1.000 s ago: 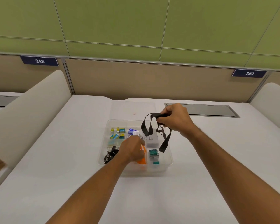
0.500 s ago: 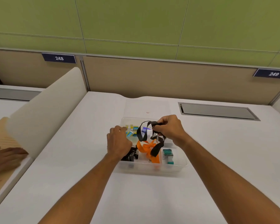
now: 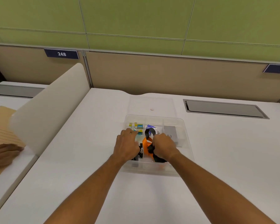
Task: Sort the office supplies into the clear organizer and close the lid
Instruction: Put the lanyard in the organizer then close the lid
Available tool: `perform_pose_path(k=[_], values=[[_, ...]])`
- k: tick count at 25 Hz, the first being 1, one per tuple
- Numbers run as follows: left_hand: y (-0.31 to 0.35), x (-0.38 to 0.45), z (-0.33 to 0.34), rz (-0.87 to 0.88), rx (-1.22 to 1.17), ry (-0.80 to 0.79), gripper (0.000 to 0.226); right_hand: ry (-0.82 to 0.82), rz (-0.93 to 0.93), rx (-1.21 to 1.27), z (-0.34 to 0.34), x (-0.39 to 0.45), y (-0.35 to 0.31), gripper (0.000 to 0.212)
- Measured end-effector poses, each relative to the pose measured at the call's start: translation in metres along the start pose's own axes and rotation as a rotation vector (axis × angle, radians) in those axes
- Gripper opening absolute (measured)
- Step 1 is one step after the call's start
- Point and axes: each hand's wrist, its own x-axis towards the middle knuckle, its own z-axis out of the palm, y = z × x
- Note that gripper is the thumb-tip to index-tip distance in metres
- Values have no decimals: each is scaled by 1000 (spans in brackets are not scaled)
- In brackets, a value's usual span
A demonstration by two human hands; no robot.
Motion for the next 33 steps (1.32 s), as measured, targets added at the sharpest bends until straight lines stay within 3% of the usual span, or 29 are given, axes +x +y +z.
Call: perform_pose_path(k=[5, 8, 13, 16, 19, 23, 28, 33], values=[[11, 0, 4, 95, -97, -100, 55, -38, -83, -36, 16, 4, -8, 20], [16, 2, 2, 135, -134, -144, 54, -97, -99, 87, 10, -1, -7, 20], [25, 6, 4, 136, -68, -176, 53, 184, 115, 388, -33, -2, 16, 24], [28, 8, 4, 130, -45, -175, 53, 140, 103, 428, -41, 3, 29, 34], [29, 9, 3, 156, -33, -174, 43, 67, 13, 369, -30, 8, 30, 44], [26, 9, 7, 220, 23, -191, 30, 39, -104, 138, -14, 11, 28, 35], [24, 12, 12, 219, 47, -213, 26, -6, -107, -28, -9, 11, 24, 21], [25, 14, 16, 240, 146, -181, 22, -9, -115, -51, -4, 12, 13, 22]])
